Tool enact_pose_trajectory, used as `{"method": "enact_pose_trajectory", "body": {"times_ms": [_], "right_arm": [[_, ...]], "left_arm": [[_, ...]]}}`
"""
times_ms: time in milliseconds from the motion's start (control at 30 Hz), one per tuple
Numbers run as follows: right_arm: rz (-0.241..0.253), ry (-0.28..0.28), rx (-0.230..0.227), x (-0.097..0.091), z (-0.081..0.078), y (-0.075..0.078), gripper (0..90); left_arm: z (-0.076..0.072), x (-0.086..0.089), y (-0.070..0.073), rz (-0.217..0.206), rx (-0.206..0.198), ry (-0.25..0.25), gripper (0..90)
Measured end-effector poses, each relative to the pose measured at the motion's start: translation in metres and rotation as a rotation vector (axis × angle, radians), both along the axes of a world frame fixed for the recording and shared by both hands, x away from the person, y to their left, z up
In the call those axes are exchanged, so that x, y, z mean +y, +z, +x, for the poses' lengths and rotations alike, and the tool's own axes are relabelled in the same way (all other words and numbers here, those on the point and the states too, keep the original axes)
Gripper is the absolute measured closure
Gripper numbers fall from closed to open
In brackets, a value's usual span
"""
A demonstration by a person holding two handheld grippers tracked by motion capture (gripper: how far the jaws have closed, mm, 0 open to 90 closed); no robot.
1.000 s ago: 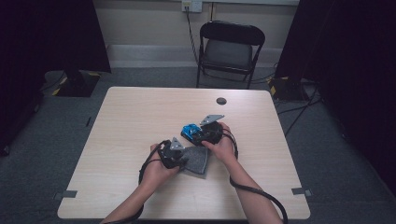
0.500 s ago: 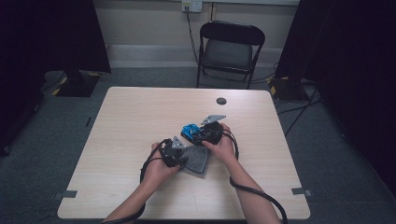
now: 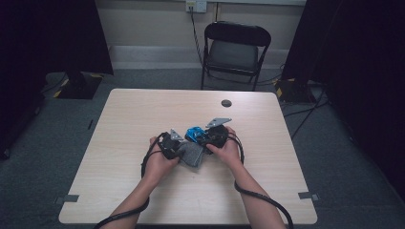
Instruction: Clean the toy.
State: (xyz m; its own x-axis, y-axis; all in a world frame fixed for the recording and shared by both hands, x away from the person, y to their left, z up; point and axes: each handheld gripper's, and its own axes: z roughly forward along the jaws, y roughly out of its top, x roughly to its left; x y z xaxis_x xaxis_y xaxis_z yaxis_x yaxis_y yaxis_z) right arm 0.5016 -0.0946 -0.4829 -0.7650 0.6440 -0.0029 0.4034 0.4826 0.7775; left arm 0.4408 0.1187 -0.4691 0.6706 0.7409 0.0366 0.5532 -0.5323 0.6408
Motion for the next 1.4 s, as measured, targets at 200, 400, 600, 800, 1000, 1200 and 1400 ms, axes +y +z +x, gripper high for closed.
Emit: {"method": "enact_pose_trajectory", "body": {"times_ms": [200,400,600,800,1000,1200,1400], "right_arm": [[0.004,-0.002,0.0,0.0,0.0,0.0,41.5],[0.009,-0.003,0.003,-0.001,0.0,-0.001,41.5],[0.011,-0.004,-0.001,-0.001,-0.001,-0.001,41.5],[0.014,-0.004,0.0,-0.001,0.0,-0.001,41.5],[0.017,-0.004,0.0,-0.002,0.0,-0.001,41.5],[0.024,-0.008,0.003,-0.003,-0.001,-0.002,41.5],[0.022,-0.008,0.004,-0.002,0.0,-0.001,41.6]], "left_arm": [[0.005,0.002,0.0,0.012,-0.007,0.022,73.5],[0.01,0.007,0.0,-0.003,-0.003,0.045,73.6],[0.014,0.008,0.002,0.017,-0.003,0.055,73.6],[0.019,0.013,0.003,0.023,-0.007,0.072,73.6],[0.024,0.018,0.003,0.025,-0.004,0.094,73.6],[0.029,0.024,0.005,0.037,0.0,0.11,73.6],[0.035,0.029,0.006,0.029,-0.002,0.123,73.6]]}}
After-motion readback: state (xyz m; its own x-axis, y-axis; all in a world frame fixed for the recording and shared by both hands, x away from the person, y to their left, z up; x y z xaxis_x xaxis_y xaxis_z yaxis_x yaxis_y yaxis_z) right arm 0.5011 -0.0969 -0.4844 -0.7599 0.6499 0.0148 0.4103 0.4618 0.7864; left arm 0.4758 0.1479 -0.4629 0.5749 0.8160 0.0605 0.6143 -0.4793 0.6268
